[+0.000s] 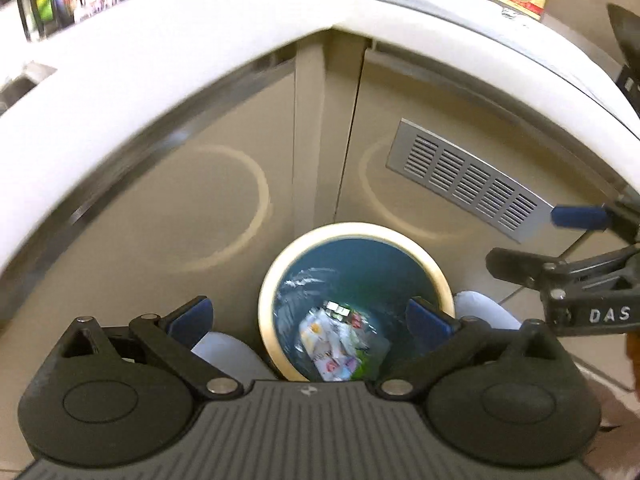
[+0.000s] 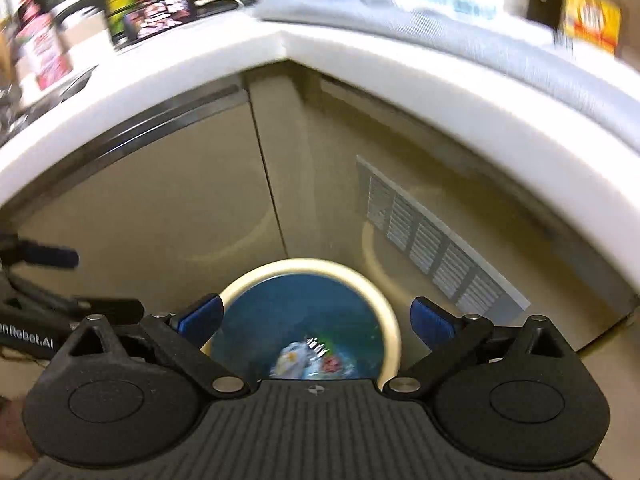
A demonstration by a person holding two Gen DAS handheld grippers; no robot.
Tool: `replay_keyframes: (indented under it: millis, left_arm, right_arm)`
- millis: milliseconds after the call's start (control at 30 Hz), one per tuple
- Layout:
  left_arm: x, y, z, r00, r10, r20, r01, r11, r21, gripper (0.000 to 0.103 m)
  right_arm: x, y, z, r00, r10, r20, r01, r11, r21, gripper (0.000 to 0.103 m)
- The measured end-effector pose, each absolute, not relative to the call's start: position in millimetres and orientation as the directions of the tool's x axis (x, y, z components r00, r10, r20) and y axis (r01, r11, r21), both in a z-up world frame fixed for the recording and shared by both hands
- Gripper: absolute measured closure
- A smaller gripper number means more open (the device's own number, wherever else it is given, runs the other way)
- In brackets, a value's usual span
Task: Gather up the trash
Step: 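Open both grippers above the bin to drop snack bag and egg ring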
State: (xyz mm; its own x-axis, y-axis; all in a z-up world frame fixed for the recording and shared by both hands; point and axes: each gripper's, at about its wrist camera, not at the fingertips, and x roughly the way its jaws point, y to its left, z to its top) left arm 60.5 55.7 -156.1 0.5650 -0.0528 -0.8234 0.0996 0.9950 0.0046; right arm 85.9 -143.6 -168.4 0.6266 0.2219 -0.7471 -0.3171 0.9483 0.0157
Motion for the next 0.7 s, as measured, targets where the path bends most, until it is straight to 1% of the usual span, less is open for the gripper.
replay_keyframes:
  millis: [133,267,533,700]
  left_arm:
    - [56.9,45.1,-151.1,0.577,-0.030,-0.816,0.112,0.993,0.043,0.000]
    - [49.6,44.4,-148.0,0.587,-0.024,-0.809,0.104,0.994,0.046,0.000]
    - [33.3,39.7,-135.4,0.642,0.010,-0.766,0.095,0.991,0.093,0.000]
    - [28.2,37.6,-130.9,0.663,0.014,-0.748,0.103,0.989,0.110,0.000]
  right_arm:
    - [76.0,-139.0,-159.5,0.644,0.224,-0.731,-0.349,0.937,-0.020,0.002]
    - [68.1,-139.5,-153.9,0.649,0.228,-0.726,-0.356,0.934,-0.025,0.002]
    - [48.5,-133.5,-142.5,0.698,0.218,-0.682,-0.380,0.920,-0.095,0.002]
    - [41.3,-129.6,-139.8,0.704,0.214,-0.677,-0.395,0.910,-0.123,0.001]
